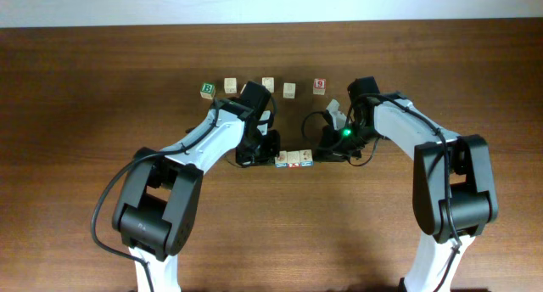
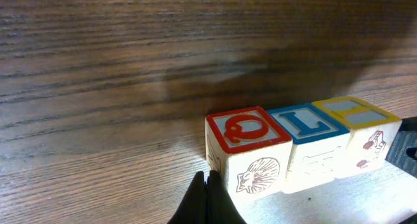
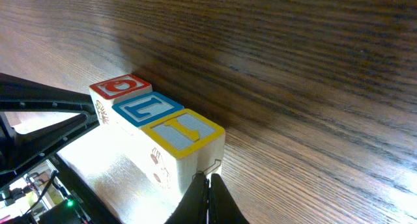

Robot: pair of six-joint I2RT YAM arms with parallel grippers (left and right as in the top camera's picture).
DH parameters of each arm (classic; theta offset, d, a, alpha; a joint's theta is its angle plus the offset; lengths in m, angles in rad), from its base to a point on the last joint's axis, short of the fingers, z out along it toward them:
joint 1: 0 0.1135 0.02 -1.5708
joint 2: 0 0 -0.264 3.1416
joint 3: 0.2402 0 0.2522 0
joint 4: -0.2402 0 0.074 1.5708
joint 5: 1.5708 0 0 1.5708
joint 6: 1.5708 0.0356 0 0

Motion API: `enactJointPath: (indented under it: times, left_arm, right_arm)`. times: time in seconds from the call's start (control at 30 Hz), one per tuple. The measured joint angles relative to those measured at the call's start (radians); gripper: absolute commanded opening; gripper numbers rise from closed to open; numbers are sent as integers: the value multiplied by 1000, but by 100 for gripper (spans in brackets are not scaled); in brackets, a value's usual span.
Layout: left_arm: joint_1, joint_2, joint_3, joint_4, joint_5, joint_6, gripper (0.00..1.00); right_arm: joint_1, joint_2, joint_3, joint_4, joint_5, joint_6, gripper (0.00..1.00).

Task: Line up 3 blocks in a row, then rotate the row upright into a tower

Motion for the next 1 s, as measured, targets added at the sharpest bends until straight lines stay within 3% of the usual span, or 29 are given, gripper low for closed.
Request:
enactJointPath:
  times: [1.0]
  left_arm:
    - [-3,0,0,9,21,0,0]
  right_arm:
    - [37,-66,0,18,-77,8,4]
